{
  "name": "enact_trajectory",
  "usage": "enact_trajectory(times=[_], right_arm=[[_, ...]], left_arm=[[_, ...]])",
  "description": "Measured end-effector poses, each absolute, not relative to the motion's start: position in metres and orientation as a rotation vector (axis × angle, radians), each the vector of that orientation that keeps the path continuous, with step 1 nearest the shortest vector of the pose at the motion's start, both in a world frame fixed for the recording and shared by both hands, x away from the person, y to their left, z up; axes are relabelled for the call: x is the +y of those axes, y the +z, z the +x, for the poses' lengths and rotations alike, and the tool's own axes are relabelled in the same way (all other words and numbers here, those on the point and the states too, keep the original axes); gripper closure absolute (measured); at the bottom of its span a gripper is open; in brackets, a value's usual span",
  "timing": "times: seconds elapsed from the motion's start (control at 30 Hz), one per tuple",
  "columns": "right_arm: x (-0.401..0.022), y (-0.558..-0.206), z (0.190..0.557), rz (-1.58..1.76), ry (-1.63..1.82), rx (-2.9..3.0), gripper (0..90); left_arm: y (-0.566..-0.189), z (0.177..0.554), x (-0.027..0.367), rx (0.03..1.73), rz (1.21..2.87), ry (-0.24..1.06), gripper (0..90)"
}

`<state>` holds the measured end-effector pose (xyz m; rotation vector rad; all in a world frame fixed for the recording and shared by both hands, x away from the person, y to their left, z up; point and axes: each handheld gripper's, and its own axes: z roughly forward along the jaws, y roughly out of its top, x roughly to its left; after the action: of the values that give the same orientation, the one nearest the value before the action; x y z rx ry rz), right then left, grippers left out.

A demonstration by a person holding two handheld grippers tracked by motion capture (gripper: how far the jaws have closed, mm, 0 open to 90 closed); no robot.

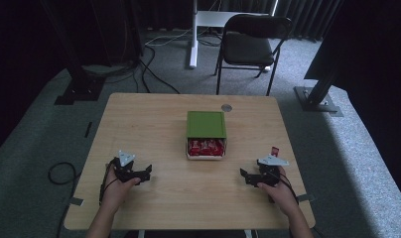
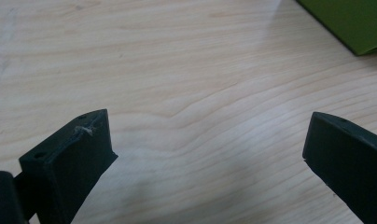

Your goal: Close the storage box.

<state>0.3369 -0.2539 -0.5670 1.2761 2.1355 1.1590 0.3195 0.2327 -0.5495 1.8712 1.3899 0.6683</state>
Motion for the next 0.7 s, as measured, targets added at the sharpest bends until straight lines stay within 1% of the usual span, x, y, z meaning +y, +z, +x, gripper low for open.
enact_trajectory(times=[0.33, 0.7], right_arm=[[-0.259, -0.568, 0.331, 1.274, 1.122, 2.167, 13.4], [-0.267, -0.570, 0.323, 1.280, 1.053, 2.236, 13.4]], left_arm=[[-0.554, 0.310, 0.248, 1.464, 1.872, 0.694, 2.2], [-0.558, 0.300, 0.267, 1.554, 1.845, 0.692, 2.2]])
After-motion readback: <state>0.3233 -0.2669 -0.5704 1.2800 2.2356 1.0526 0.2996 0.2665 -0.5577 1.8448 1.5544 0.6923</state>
